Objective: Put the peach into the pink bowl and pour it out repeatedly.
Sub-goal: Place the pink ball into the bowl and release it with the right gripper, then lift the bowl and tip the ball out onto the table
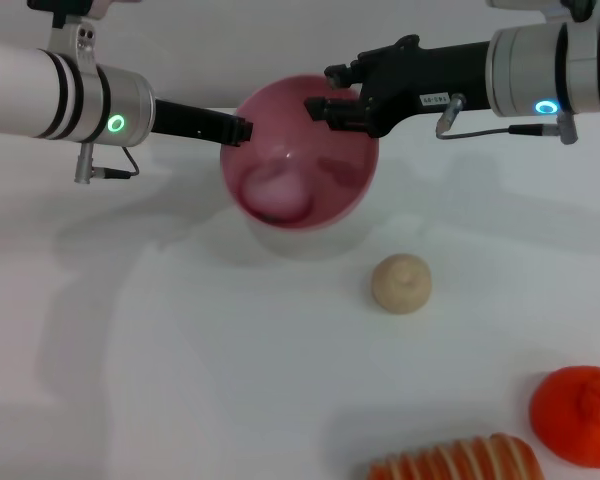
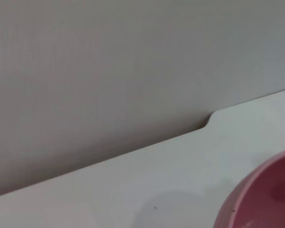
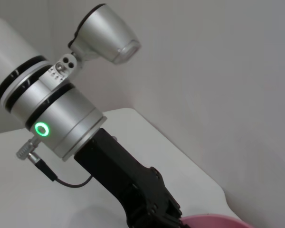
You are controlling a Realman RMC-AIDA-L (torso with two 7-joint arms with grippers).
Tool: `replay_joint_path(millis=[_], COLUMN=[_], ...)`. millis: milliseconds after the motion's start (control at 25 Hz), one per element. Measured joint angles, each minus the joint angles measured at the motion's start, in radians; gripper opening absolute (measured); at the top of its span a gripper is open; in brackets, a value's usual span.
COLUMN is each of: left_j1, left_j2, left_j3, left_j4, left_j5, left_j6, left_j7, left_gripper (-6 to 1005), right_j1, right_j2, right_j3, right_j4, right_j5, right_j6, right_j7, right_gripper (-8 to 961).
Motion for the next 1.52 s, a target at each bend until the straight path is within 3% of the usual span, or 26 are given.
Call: replay_joint_path(millis=[160, 280, 600, 1040, 1360, 1480, 1520], left_j1=[0.0, 0.015, 0.024, 0.029, 0.074, 0.082, 0.119], left_j2=[0.0, -0.005, -0.004, -0.008, -0.009, -0.009, -0.009], left_j3=[0.0, 0.029, 0.097, 0.19, 0.39, 0.416, 0.514], left_j4=[0.0, 0.0, -0.031, -0.034, 0.033, 0.044, 0.086], left_j5=[0.0, -0.059, -0.213, -0.22, -0.224, -0.224, -0.232], left_j6=[-0.006, -0.101, -0.228, -0.335, -0.528, -0.556, -0.673], left_j7=[0.0, 0.046, 0.182, 0.191, 0.189, 0.189, 0.186], left_gripper=[44, 45, 45, 45, 45, 45, 45], right_j1=[-0.031, -0.084, -0.264, -0.406, -0.432, -0.432, -0.431], right_j2=[-0.001, -0.002, -0.006, -0.002, -0.004, -0.005, -0.005], right_j3=[0.01, 0.035, 0.078, 0.379, 0.435, 0.449, 0.452], right_j4=[-0.007, -0.013, 0.012, 0.255, 0.345, 0.362, 0.365], right_j5=[0.074, 0.212, 0.638, 0.992, 1.035, 1.036, 1.037], right_j6=[0.004, 0.008, -0.011, -0.112, -0.14, -0.14, -0.14], right_j7=[-0.036, -0.137, -0.474, -0.664, -0.765, -0.773, -0.776], right_gripper=[319, 437, 466, 466, 464, 464, 463])
